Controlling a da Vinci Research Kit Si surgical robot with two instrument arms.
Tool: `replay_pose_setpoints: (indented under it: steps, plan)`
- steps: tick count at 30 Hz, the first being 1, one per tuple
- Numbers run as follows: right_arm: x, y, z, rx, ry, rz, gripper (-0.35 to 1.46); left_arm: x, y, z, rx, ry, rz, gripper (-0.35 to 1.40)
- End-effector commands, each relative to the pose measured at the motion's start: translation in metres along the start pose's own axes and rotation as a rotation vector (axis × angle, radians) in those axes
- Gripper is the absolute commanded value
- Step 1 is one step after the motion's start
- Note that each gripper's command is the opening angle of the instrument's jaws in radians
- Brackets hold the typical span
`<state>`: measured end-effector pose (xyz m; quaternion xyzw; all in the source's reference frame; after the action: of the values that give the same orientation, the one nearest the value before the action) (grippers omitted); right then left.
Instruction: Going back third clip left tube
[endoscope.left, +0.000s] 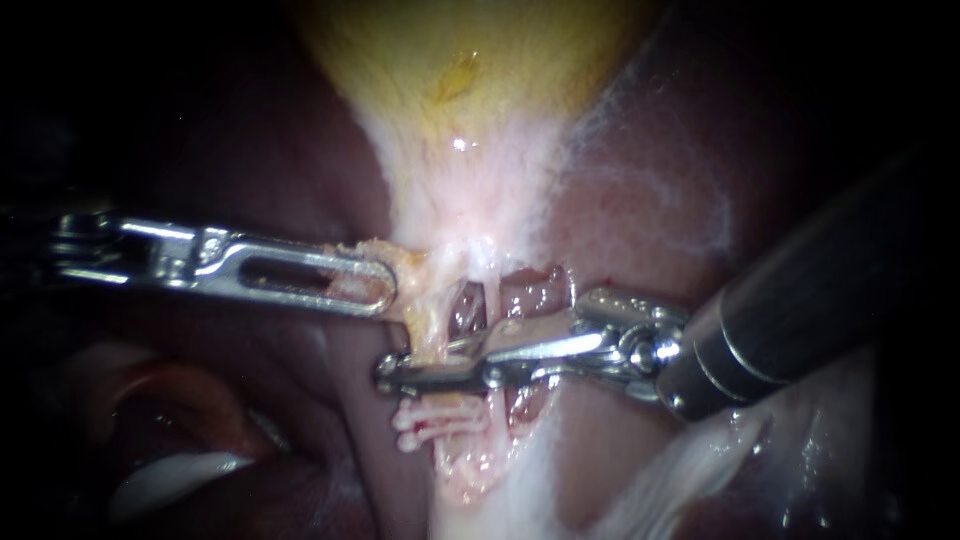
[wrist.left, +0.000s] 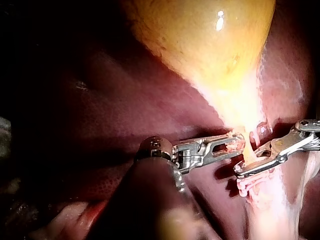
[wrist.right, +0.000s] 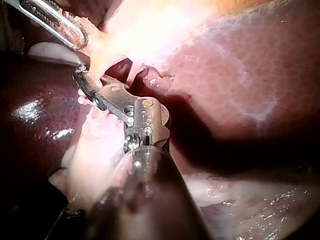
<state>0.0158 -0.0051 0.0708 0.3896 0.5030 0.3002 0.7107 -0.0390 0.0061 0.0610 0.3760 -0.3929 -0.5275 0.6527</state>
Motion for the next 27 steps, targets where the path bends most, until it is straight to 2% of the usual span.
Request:
replay_pose_setpoints:
  steps: [1, 4, 5, 6, 7, 10, 19, 27]
  plan:
    - [0.0000, 0.0000, 0.0001, 0.001, -0.001, 0.001, -0.35, 0.0000, 0.0000, 0.0000, 0.000, 0.000, 0.000, -0.35]
    - [-0.0001, 0.0000, 0.0002, 0.012, 0.012, -0.024, -0.35, 0.0000, 0.0000, 0.0000, 0.000, 0.000, 0.000, -0.35]
    - [-0.0001, 0.0000, 0.0002, 0.019, 0.017, -0.048, -0.15, 0.0000, 0.0000, 0.0000, 0.000, 0.000, 0.000, -0.35]
    - [-0.0001, 0.0000, 0.0003, 0.020, 0.019, -0.066, -0.06, 0.0000, 0.0000, 0.0000, 0.000, 0.000, 0.000, -0.35]
    - [0.0000, 0.0000, 0.0004, 0.022, 0.023, -0.107, 0.12, 0.0000, 0.0000, 0.0000, 0.000, 0.000, 0.000, -0.35]
    - [0.0003, 0.0003, 0.0010, 0.020, 0.036, -0.177, 0.40, 0.0001, 0.0001, -0.0001, 0.000, 0.000, 0.001, -0.35]
    - [-0.0002, 0.0006, 0.0016, 0.009, 0.042, -0.282, 0.50, 0.0001, 0.0001, -0.0002, 0.000, 0.001, 0.001, -0.35]
    - [-0.0005, 0.0004, -0.0017, -0.003, 0.042, -0.361, 0.50, 0.0002, 0.0003, -0.0003, 0.001, 0.001, 0.002, -0.35]
